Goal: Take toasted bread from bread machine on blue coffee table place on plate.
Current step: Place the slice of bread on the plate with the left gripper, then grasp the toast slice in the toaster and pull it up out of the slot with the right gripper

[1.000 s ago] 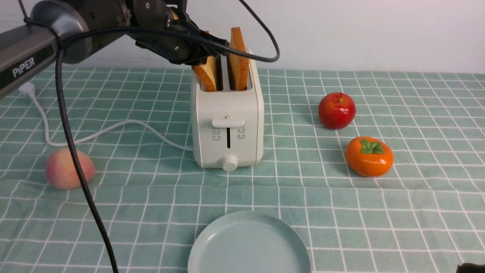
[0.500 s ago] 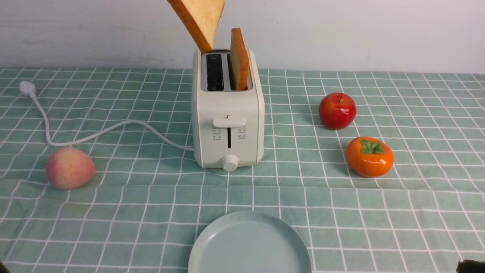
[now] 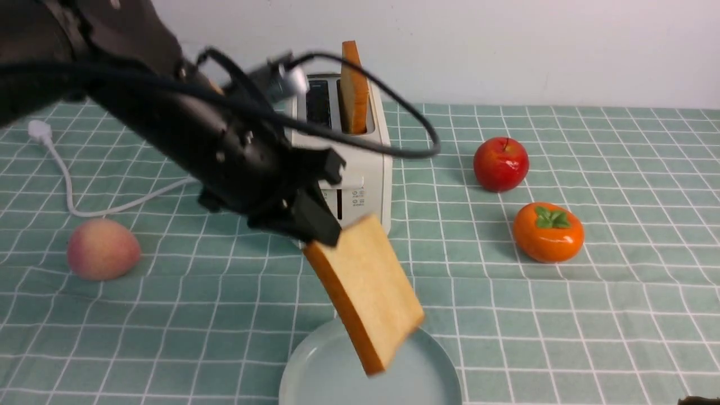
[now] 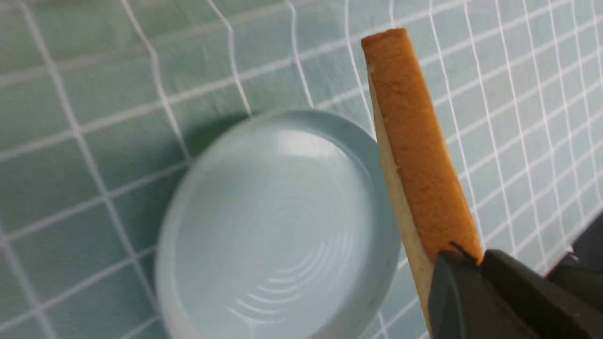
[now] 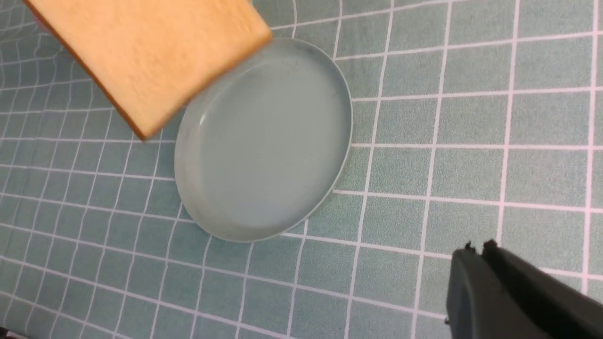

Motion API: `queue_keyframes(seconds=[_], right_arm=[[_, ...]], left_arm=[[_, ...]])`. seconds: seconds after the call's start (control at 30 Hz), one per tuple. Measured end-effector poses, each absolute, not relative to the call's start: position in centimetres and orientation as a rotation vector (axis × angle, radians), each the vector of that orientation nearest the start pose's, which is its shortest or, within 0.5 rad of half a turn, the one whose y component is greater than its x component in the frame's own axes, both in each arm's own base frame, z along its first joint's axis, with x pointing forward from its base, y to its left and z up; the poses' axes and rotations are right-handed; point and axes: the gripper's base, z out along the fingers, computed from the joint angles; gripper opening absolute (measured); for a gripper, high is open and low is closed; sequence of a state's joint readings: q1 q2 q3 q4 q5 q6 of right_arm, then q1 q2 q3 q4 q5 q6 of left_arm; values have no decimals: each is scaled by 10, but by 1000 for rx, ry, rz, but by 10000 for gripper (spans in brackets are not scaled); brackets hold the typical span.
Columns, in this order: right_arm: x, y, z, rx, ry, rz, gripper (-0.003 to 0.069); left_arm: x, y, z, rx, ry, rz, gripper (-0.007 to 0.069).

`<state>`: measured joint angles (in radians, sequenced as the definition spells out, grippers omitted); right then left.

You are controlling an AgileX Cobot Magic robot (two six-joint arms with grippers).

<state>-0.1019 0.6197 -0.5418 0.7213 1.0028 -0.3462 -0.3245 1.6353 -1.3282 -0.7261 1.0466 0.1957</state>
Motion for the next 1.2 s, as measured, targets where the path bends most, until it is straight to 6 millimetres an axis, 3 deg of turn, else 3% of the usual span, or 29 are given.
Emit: queue_keyframes(seconds=[0.13, 0.37, 0.5, 0.63, 0.67, 0.7, 0.8, 0.97, 1.0, 1.1, 1.2], right_arm=[[97, 41, 285, -36, 2359, 712, 33], [98, 40, 286, -25, 2341, 701, 34], [100, 40, 289, 20, 2321, 720, 36], [114, 41, 313, 63, 2325, 782, 36], [115, 41, 314, 60, 2327, 784, 36], [122, 42, 328, 47, 2334, 800, 36], [140, 39, 356, -11, 2359, 759, 39], [166, 29, 397, -41, 2332, 617, 41], [176, 27, 412, -45, 2310, 597, 41], [197, 31, 433, -81, 2298, 597, 41], [217, 41, 439, -111, 2322, 603, 41]], left_arm=[[291, -159, 266, 270, 2736, -1104, 7], [279, -153, 237, 215, 2829, -1076, 12], [282, -152, 227, 225, 2861, -1031, 60], [287, -148, 213, 253, 2894, -917, 240], [287, -148, 213, 255, 2893, -913, 249], [288, -147, 212, 262, 2888, -886, 317], [289, -144, 213, 269, 2880, -836, 375], [285, -132, 224, 226, 2890, -654, 279], [282, -125, 235, 181, 2874, -568, 183], [272, -112, 261, 130, 2789, -447, 0], [257, -102, 292, 111, 2679, -412, -14]])
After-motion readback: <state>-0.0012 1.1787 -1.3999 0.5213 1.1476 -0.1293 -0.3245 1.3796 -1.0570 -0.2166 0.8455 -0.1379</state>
